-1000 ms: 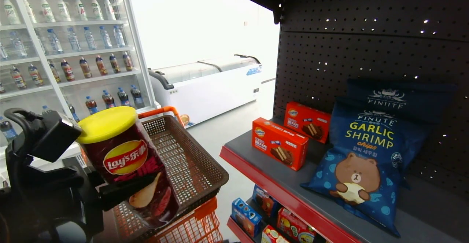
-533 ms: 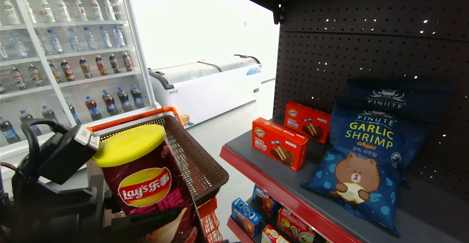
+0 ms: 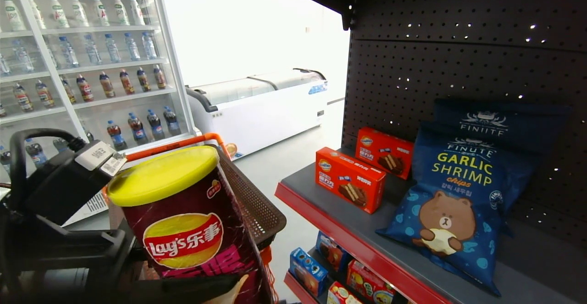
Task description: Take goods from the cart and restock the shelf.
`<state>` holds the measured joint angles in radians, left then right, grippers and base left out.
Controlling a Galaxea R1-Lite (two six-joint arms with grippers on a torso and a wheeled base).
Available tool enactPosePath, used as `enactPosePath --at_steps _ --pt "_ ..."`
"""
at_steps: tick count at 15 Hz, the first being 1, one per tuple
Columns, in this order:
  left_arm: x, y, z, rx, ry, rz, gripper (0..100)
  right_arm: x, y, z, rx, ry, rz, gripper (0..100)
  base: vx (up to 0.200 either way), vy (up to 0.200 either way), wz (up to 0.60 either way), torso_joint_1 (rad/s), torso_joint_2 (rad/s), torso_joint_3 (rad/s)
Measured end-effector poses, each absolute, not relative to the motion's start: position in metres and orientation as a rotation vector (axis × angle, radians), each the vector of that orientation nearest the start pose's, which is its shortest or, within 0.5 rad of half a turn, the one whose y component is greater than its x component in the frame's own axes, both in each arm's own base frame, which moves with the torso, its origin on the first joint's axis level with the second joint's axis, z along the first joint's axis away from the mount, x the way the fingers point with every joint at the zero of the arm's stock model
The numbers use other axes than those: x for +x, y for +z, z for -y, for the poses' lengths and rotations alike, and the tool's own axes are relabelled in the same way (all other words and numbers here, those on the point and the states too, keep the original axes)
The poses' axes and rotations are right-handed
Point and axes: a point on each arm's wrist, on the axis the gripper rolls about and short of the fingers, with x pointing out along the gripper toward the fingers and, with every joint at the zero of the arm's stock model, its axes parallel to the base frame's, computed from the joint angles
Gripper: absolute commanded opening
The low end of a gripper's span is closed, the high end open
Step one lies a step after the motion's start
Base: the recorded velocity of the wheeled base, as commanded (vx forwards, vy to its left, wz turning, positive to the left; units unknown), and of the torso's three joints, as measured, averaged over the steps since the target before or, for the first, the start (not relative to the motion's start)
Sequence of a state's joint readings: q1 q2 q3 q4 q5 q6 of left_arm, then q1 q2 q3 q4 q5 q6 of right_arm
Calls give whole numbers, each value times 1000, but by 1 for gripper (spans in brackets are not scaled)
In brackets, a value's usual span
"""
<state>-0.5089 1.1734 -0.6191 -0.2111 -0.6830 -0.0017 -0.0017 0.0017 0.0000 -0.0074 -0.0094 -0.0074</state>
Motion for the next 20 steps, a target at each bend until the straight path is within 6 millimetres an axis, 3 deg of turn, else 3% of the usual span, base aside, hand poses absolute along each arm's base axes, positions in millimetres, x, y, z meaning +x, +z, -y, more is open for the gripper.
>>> enactPosePath --at_steps 3,20 --pt "133 219 97 -26 -1241 -351 0 -23 76 0 -7 -11 6 100 0 0 0 0 0 0" --pt "132 215 100 -26 -1261 -365 0 -23 76 0 -6 -11 6 100 0 0 -600 2 2 2"
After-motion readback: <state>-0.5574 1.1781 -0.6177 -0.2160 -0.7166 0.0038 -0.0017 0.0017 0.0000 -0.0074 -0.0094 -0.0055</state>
